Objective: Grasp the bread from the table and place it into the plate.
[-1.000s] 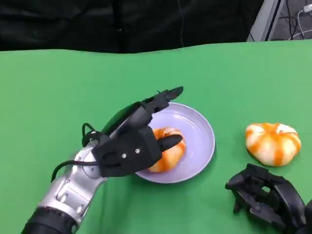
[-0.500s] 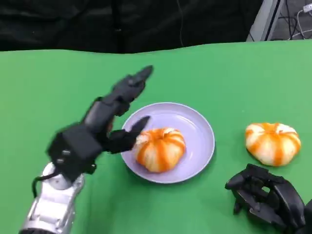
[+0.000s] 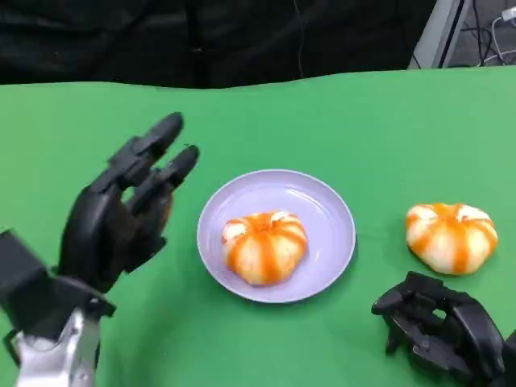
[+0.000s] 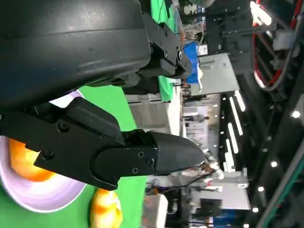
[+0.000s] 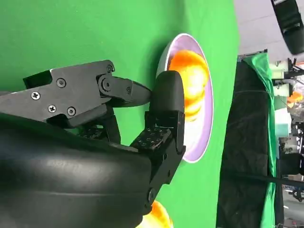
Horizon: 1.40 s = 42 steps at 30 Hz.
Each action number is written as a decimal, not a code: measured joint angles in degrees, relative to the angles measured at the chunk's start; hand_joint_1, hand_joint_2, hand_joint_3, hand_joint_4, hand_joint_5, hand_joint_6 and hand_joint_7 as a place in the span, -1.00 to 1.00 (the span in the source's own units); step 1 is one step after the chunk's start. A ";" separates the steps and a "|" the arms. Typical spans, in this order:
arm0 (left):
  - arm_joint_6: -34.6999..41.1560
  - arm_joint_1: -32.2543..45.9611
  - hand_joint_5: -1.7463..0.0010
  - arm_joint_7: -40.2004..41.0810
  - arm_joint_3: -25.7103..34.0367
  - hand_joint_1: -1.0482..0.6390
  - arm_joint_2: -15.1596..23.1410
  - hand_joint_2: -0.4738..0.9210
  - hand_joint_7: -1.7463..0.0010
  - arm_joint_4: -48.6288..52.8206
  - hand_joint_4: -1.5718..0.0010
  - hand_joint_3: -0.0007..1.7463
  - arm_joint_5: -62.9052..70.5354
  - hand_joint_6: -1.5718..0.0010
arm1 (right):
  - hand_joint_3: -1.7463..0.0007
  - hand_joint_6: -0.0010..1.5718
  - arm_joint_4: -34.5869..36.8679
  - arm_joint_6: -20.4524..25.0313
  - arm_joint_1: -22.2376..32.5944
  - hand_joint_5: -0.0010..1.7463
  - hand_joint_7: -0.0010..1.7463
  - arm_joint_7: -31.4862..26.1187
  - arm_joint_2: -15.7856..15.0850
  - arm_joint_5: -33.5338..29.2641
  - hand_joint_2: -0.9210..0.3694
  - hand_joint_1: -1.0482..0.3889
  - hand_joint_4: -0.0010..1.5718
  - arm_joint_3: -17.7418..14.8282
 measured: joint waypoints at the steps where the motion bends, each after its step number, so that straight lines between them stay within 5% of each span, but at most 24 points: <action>1: 0.02 0.47 0.94 -0.67 0.58 -0.72 -0.15 1.00 0.96 -0.02 0.48 -0.43 -0.78 0.50 | 0.46 -0.08 -0.01 0.01 0.00 1.00 0.30 0.02 -0.01 0.01 -1.00 0.13 -0.17 0.00; 19: -0.99 6.66 0.95 -5.64 7.25 -0.68 -1.82 1.00 0.97 0.52 0.22 -0.49 -6.45 0.35 | 0.46 -0.07 0.10 0.18 -0.03 1.00 0.30 0.71 -0.21 0.14 -1.00 0.12 -0.17 -0.21; 36: -2.32 10.29 0.98 -12.92 15.99 -0.64 -2.66 1.00 0.99 7.89 0.19 -0.52 -11.71 0.32 | 0.47 -0.07 0.18 0.44 -0.03 1.00 0.30 0.83 -0.56 0.44 -1.00 0.12 -0.17 -0.21; 40: -2.38 10.39 0.98 -13.57 17.28 -0.51 -2.67 1.00 0.98 9.58 0.16 -0.56 -11.93 0.30 | 0.47 -0.08 0.34 0.44 -0.07 1.00 0.29 1.26 -0.57 0.53 -1.00 0.12 -0.18 -0.22; 42: -2.39 10.37 0.98 -13.63 17.98 -0.15 -2.68 1.00 0.98 9.94 0.16 -0.60 -12.14 0.29 | 0.47 -0.07 0.43 0.44 -0.07 1.00 0.29 1.32 -0.60 0.60 -1.00 0.12 -0.18 -0.27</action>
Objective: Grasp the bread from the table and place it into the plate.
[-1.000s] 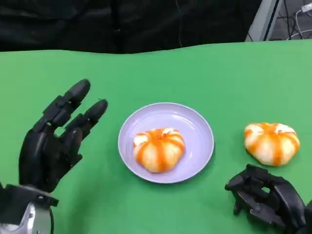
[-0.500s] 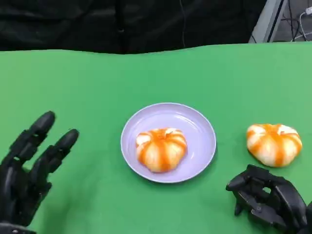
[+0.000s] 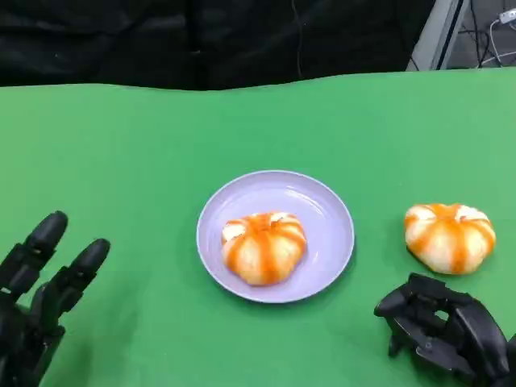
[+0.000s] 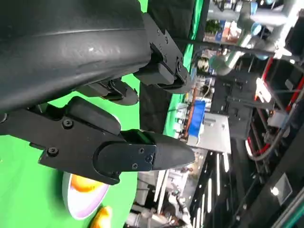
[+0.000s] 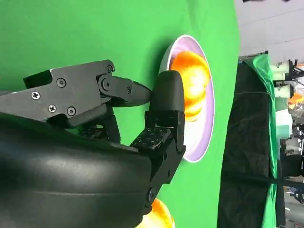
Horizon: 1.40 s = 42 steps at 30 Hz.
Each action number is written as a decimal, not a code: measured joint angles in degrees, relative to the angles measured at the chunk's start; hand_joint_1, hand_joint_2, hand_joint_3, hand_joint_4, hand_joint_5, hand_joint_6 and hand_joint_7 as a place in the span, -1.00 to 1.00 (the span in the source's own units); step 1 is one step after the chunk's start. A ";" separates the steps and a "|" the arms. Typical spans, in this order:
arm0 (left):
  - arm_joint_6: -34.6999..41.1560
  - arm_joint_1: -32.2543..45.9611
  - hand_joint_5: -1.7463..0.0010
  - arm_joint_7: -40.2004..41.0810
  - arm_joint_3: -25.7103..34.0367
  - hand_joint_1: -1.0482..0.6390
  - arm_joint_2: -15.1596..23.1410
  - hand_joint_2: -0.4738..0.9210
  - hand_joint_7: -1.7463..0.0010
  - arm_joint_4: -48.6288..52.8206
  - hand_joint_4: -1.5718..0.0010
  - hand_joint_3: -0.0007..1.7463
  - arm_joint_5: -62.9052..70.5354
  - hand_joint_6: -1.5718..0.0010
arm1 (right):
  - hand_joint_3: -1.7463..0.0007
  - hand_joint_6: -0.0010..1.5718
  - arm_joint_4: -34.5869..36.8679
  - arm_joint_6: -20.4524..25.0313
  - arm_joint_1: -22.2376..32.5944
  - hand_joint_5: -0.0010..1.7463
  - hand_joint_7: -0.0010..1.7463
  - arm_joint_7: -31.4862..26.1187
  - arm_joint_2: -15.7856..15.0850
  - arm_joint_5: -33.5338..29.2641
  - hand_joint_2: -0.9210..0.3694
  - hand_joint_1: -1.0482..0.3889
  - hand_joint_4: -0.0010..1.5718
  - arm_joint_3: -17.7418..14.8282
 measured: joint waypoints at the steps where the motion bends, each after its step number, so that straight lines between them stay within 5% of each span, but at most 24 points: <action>1: -0.07 -0.09 0.98 -0.01 0.34 -0.05 0.00 1.00 0.98 0.44 0.16 -0.60 -0.05 0.28 | 0.47 -0.07 0.01 0.00 0.00 1.00 0.29 0.00 -0.01 0.00 -1.00 0.12 -0.19 -0.02; 5: -0.37 -0.27 0.98 0.02 1.13 0.05 -0.12 1.00 0.98 1.71 0.15 -0.61 -0.05 0.26 | 0.47 -0.07 0.09 0.00 -0.01 1.00 0.29 -0.05 -0.05 0.00 -1.00 0.12 -0.19 -0.07; 6: -0.43 -0.35 0.99 0.03 1.32 0.31 -0.14 0.96 0.98 1.73 0.13 -0.40 -0.05 0.23 | 0.47 -0.07 0.11 0.00 -0.01 1.00 0.29 -0.05 -0.05 0.00 -1.00 0.12 -0.18 -0.07; 9: -0.46 -0.45 1.00 0.85 1.64 0.49 -0.26 0.79 0.99 1.73 0.09 -0.01 0.36 0.18 | 0.47 -0.07 0.12 0.00 -0.02 1.00 0.28 0.07 -0.05 0.05 -1.00 0.13 -0.18 -0.10; 19: -0.88 -0.53 0.98 3.01 1.73 0.50 -0.86 0.62 0.97 2.09 0.00 0.25 2.09 0.00 | 0.46 -0.06 0.61 0.01 -0.23 1.00 0.27 0.52 -0.05 0.19 -1.00 0.12 -0.17 -0.66; 23: -2.94 -0.94 0.92 5.45 1.58 0.43 -0.95 0.60 0.93 3.11 -0.27 0.19 4.86 -0.28 | 0.47 -0.05 0.71 0.43 -0.37 1.00 0.26 1.21 -0.05 0.64 -1.00 0.13 -0.19 -1.03; 24: -3.96 -1.13 0.86 6.19 1.50 0.38 -0.95 0.63 0.90 3.57 -0.39 0.13 5.72 -0.39 | 0.47 -0.05 0.82 0.49 -0.42 1.00 0.26 1.41 -0.05 0.99 -1.00 0.13 -0.19 -1.12; 25: -4.83 -1.24 0.51 6.60 1.44 0.33 -0.95 0.66 0.72 3.95 -0.50 0.11 6.42 -0.56 | 0.47 -0.05 0.90 0.50 -0.46 1.00 0.26 1.49 -0.05 1.04 -1.00 0.12 -0.19 -1.23; 27: -6.79 -1.81 -0.10 6.32 1.40 0.27 -0.87 0.63 0.24 5.50 -0.46 0.14 6.78 -0.54 | 0.47 -0.06 0.94 0.50 -0.49 1.00 0.27 1.38 -0.08 1.01 -1.00 0.13 -0.19 -1.31; 30: -10.65 -2.45 -0.49 6.42 1.07 0.24 -0.15 0.59 -0.18 8.47 -0.38 0.17 9.13 -0.38 | 0.46 -0.06 1.01 0.49 -0.55 1.00 0.27 1.35 -0.09 1.00 -1.00 0.14 -0.19 -1.32; 42: -14.26 -3.36 -0.79 6.43 0.44 0.23 0.44 0.53 -0.47 10.87 -0.24 0.29 10.34 -0.23 | 0.47 -0.06 1.67 0.48 -0.92 1.00 0.27 2.37 -0.10 1.19 -1.00 0.13 -0.18 -1.81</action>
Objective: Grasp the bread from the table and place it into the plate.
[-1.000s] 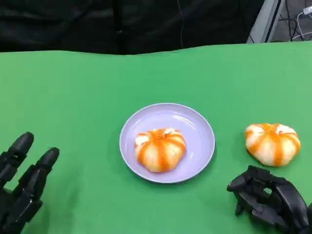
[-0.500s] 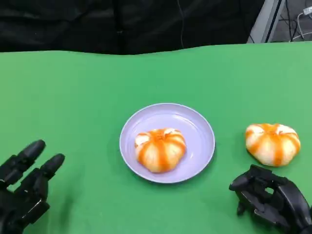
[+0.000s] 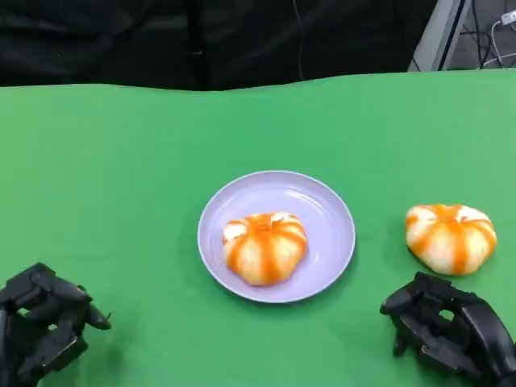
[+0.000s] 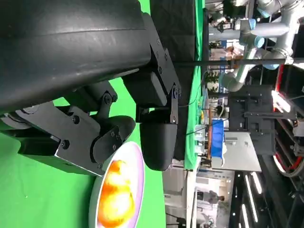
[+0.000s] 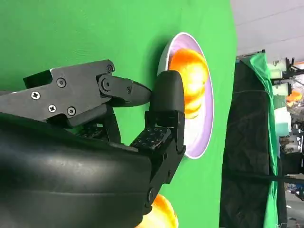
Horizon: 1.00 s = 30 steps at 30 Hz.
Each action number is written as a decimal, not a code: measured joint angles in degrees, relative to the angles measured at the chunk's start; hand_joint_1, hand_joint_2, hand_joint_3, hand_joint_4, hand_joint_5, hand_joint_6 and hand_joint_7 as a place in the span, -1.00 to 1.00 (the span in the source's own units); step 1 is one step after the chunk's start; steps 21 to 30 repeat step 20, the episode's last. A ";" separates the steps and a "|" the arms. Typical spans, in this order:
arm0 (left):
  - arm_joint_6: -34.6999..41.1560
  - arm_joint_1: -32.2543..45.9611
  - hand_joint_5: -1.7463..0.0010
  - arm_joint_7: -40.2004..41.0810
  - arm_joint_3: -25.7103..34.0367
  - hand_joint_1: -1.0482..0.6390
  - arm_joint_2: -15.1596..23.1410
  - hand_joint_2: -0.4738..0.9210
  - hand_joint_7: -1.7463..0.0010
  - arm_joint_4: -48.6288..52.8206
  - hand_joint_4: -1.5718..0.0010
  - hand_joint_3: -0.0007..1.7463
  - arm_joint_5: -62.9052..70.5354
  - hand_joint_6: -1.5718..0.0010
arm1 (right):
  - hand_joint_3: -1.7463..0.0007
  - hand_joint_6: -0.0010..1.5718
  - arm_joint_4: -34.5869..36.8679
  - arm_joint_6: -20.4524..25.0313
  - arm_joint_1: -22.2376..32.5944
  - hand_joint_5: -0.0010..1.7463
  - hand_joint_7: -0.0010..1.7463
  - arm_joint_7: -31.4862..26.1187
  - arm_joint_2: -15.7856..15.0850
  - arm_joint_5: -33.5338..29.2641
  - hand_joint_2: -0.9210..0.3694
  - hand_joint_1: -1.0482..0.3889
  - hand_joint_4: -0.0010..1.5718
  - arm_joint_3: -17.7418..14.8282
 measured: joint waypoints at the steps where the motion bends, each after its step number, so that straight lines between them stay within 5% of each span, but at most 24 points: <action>1: -0.06 -0.08 -0.80 0.00 -0.02 0.23 0.00 0.52 -0.48 0.18 -0.24 0.29 0.00 -0.23 | 0.47 -0.06 0.12 -0.02 -0.08 1.00 0.27 0.05 0.00 0.02 -1.00 0.14 -0.18 -0.04; 30: -1.95 -0.40 -0.78 -0.07 -0.51 0.22 -0.33 0.45 -0.47 2.02 -0.28 0.41 -0.75 -0.25 | 0.48 -0.05 0.75 -0.10 -0.42 1.00 0.26 0.63 -0.60 0.24 -1.00 0.12 -0.18 -0.34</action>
